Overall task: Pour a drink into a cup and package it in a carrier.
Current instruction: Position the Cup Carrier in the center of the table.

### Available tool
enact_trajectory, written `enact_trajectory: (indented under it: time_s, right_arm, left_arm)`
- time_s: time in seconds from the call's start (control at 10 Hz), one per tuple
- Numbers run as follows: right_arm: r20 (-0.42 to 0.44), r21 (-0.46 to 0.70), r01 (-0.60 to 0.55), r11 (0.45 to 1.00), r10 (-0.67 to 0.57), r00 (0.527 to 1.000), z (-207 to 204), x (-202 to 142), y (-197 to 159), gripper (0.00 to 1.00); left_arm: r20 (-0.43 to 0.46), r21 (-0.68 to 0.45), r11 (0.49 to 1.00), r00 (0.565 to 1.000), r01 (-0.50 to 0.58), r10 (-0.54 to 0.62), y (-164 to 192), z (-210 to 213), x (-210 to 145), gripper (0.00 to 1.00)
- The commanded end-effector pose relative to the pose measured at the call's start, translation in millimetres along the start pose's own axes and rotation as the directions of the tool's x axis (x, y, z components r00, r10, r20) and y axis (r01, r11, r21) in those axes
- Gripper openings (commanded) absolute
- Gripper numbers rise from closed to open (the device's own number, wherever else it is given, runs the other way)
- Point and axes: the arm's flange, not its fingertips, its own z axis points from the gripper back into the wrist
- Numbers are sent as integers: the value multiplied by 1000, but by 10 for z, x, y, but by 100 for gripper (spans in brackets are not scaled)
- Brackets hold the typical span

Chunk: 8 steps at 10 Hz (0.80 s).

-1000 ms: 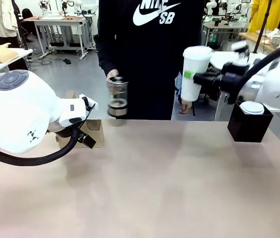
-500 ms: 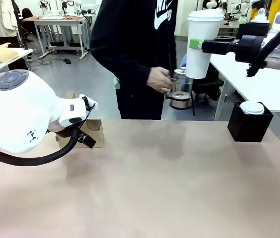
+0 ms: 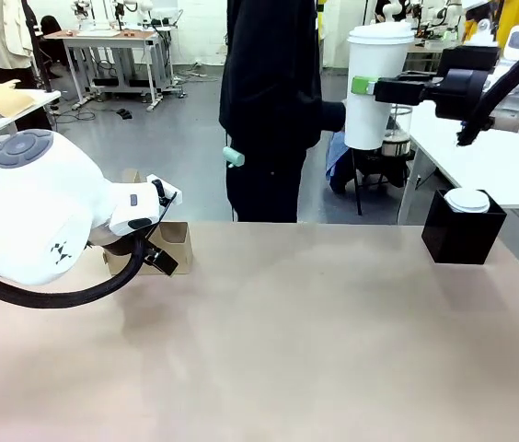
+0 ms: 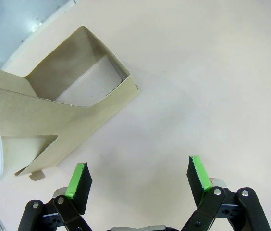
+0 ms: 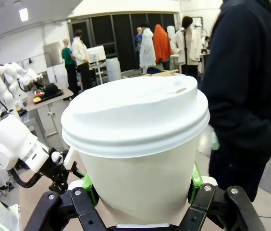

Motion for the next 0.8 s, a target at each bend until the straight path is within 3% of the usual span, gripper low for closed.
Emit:
enact_trajectory:
  time_s: [0.0,0.4,0.7]
  right_arm:
    - [10,6,-9,1000,9,1000,-8,42,8,80]
    - [10,6,-9,1000,9,1000,-8,42,8,80]
    - [10,6,-9,1000,9,1000,-8,42,8,80]
  left_arm:
    - [1,-2,1000,1000,-2,2,7,2,-4,100]
    - [0,0,1000,1000,0,0,0,0,0,100]
    - [-19,52,998,999,-46,47,94,485,299,100]
